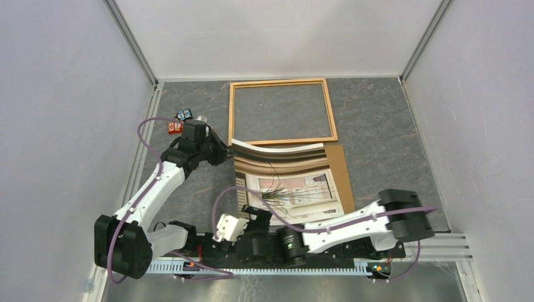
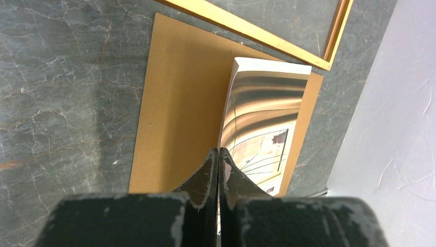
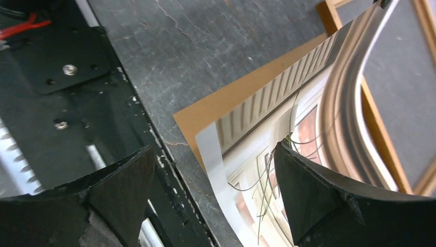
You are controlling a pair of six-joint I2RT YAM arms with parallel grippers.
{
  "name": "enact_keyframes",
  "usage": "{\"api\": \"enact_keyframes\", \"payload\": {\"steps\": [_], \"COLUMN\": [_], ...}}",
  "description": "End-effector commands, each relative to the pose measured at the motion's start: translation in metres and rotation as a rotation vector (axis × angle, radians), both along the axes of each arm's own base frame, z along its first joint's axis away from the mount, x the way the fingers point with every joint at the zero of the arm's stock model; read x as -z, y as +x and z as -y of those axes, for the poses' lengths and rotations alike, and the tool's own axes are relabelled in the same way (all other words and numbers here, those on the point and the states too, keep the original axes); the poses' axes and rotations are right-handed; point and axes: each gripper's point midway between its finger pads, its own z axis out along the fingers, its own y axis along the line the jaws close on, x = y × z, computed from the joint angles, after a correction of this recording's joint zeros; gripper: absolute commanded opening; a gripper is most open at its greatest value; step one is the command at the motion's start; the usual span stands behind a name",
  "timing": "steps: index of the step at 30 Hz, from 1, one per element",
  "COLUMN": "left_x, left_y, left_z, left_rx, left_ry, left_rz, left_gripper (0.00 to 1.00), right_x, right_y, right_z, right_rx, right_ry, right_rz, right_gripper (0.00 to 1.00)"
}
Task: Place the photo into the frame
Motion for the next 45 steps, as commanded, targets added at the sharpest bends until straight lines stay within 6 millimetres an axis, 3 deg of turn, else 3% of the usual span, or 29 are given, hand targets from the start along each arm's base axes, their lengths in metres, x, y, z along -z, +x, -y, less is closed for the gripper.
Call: {"api": "enact_keyframes", "payload": {"steps": [1,5,10,15,16,17,19,21,22,25,27,31,33,34,36,38,41,45], "left_x": [-0.022,-0.025,-0.028,-0.048,-0.059,-0.072,-0.106,-0.148,-0.168,-0.23,-0.271,-0.334,-0.351,-0.354,-0.352,-0.34,-0.316,-0.28], "left_y": [0.001,0.0,-0.002,-0.004,-0.004,-0.004,-0.006,-0.009,-0.013,-0.032,-0.054,-0.102,-0.117,-0.121,-0.121,-0.112,-0.092,-0.064], "left_z": [-0.001,0.0,-0.003,-0.001,-0.002,-0.006,-0.019,-0.043,-0.056,-0.099,-0.125,-0.161,-0.169,-0.169,-0.167,-0.16,-0.144,-0.122], "left_rx": [-0.04,-0.038,-0.051,-0.022,-0.007,0.0,0.004,-0.058,-0.094,-0.23,-0.329,-0.472,-0.501,-0.502,-0.484,-0.442,-0.364,-0.258], "left_ry": [-0.021,-0.031,-0.029,-0.033,-0.019,0.002,0.08,0.174,0.214,0.345,0.39,0.419,0.415,0.413,0.419,0.433,0.436,0.434], "left_rz": [0.024,0.025,0.028,0.067,0.102,0.141,0.251,0.383,0.449,0.618,0.731,0.931,0.993,1.009,1.013,0.989,0.938,0.863], "left_gripper": [0.02,0.02,0.02,0.02,0.03,0.15,0.63,0.91,0.99,1.0,1.0,1.0,1.0,1.0,1.0,1.0,1.0,1.0], "right_x": [-0.013,-0.012,-0.019,-0.032,-0.04,-0.051,-0.074,-0.094,-0.102,-0.125,-0.151,-0.24,-0.279,-0.294,-0.309,-0.311,-0.295,-0.244], "right_y": [0.022,0.03,0.034,0.037,0.038,0.039,0.04,0.042,0.044,0.056,0.065,0.084,0.104,0.124,0.166,0.213,0.283,0.348], "right_z": [0.007,0.011,0.013,0.021,0.026,0.03,0.036,0.037,0.037,0.02,0.001,-0.035,-0.042,-0.039,-0.027,-0.003,0.049,0.122], "right_rx": [0.226,0.332,0.386,0.415,0.433,0.446,0.442,0.409,0.38,0.278,0.188,0.008,-0.041,-0.016,0.033,0.101,0.227,0.389], "right_ry": [-0.08,-0.105,-0.094,-0.063,-0.055,-0.043,-0.014,0.028,0.043,0.206,0.347,0.635,0.757,0.802,0.885,0.978,1.081,1.157], "right_rz": [0.231,0.324,0.364,0.36,0.358,0.355,0.347,0.327,0.319,0.195,0.095,-0.002,-0.033,-0.024,-0.017,-0.03,-0.036,-0.063], "right_gripper": [0.91,0.83,0.6,0.06,0.0,0.0,0.0,0.0,0.0,0.0,0.0,0.0,0.0,0.0,0.0,0.0,0.0,0.0]}}
